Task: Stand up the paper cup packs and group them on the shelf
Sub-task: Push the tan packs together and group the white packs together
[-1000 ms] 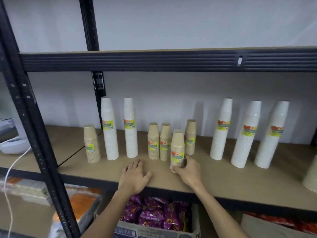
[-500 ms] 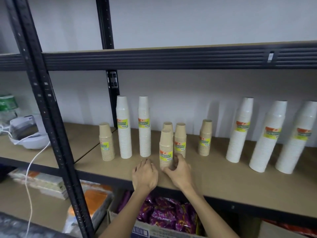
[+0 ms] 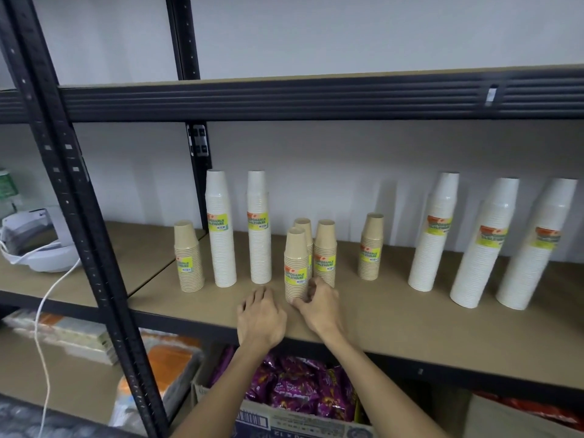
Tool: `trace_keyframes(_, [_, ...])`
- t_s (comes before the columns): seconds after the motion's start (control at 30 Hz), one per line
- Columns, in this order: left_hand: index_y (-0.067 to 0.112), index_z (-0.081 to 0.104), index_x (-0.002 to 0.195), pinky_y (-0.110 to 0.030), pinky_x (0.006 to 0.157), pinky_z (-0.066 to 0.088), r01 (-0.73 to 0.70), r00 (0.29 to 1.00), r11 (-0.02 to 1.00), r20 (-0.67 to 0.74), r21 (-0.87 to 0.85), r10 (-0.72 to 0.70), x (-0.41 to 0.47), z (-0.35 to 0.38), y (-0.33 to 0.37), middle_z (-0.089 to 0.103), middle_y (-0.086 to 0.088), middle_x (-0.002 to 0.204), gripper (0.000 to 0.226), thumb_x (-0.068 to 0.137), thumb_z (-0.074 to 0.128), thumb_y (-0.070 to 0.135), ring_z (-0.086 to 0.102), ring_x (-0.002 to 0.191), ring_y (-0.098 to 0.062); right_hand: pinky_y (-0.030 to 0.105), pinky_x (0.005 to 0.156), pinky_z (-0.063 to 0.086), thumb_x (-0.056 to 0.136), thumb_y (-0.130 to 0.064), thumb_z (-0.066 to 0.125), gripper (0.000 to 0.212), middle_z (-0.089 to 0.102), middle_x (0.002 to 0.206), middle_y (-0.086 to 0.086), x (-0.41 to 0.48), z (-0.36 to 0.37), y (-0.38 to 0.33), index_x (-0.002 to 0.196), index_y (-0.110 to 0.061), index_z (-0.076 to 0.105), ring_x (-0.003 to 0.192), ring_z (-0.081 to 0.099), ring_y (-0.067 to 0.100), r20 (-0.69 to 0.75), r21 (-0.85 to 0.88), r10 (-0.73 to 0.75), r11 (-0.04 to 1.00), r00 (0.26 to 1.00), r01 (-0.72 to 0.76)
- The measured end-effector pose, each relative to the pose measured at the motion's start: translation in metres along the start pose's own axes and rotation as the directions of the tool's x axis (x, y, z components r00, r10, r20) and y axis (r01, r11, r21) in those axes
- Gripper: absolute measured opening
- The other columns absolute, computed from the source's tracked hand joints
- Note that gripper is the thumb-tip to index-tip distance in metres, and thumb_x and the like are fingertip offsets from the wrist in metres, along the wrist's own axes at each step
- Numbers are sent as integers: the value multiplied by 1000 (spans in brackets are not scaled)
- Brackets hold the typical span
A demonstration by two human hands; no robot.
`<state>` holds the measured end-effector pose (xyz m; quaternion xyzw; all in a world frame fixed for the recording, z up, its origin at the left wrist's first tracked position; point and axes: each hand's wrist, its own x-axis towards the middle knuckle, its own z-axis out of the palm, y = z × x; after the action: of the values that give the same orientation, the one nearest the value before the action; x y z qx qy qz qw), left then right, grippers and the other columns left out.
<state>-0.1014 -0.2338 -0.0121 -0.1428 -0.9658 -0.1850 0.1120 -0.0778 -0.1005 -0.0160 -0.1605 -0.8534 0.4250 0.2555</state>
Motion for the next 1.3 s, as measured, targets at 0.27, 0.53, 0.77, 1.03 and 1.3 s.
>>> trace_keyframes(0.27, [17, 43, 141, -37, 112, 23, -6, 1000, 1000, -4, 0, 6, 1, 0, 0, 40, -1, 151, 49, 94, 34, 31, 36, 137, -20, 31, 80, 56, 66, -33, 86, 48, 74, 97, -3, -1, -7, -4, 107, -18, 65, 89, 70, 15, 22, 16, -17, 1000, 1000, 16])
trace_keyframes(0.53, [19, 46, 136, -37, 109, 26, -23, 1000, 1000, -15, 11, 24, 2, 4, -1, 46, 1, 144, 46, 93, 34, 31, 40, 132, -18, 30, 83, 45, 77, -17, 77, 38, 67, 101, 12, 21, -81, 26, 109, -6, 59, 101, 62, 31, -308, 86, 162, 986, 938, -142])
trace_keyframes(0.77, [19, 45, 138, -38, 109, 26, -33, 999, 999, -11, 15, 33, 3, 4, -3, 44, 1, 145, 47, 95, 32, 32, 38, 133, -18, 42, 101, 42, 80, -26, 77, 78, 51, 139, 17, 76, -97, 50, 143, -9, 36, 128, 48, 35, -190, -20, 268, 961, 944, -277])
trace_keyframes(1.03, [21, 46, 136, -39, 104, 31, -10, 1000, 1000, -4, 18, 10, 3, 7, -2, 46, 2, 141, 48, 93, 31, 34, 43, 128, -19, 39, 83, 50, 69, -38, 85, 53, 70, 103, 8, 21, -85, 44, 108, -13, 58, 103, 61, 33, -100, -36, 119, 992, 988, -124])
trace_keyframes(1.3, [20, 45, 138, -39, 106, 31, -13, 1000, 1000, -1, 14, 13, 4, 7, -2, 45, 2, 144, 49, 93, 31, 34, 40, 131, -18, 33, 86, 46, 67, -40, 87, 64, 69, 114, 1, -9, -54, 18, 118, -16, 58, 112, 59, 27, -35, 2, 26, 1000, 999, -26])
